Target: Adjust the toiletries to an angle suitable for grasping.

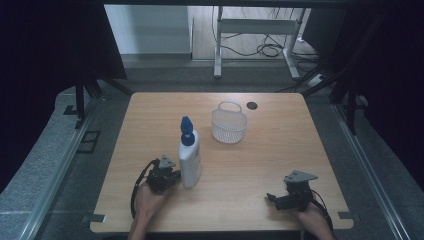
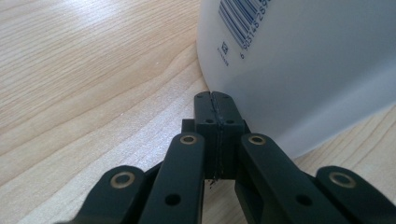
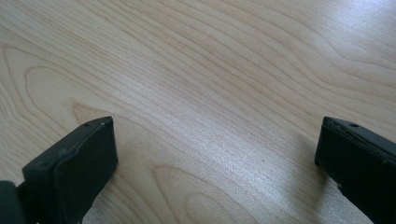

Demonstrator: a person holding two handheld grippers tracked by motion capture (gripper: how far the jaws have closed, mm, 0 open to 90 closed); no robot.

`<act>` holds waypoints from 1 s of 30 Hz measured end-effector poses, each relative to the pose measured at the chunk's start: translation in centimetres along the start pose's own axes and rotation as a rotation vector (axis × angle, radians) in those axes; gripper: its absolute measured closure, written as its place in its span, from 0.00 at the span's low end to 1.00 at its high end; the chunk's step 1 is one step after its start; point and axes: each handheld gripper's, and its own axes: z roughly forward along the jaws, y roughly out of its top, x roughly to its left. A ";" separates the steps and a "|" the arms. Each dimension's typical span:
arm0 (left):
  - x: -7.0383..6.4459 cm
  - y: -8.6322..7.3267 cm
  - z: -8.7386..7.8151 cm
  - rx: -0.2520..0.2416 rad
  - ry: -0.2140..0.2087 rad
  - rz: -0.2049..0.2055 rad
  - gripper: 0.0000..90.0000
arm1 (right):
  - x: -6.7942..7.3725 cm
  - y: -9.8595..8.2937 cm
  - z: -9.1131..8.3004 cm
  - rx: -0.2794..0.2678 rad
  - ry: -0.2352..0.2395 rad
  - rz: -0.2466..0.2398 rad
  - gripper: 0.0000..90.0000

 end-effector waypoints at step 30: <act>-2.0 0.5 0.2 -0.003 -0.044 0.037 0.99 | 0.0 0.0 0.0 0.000 0.000 -0.001 0.00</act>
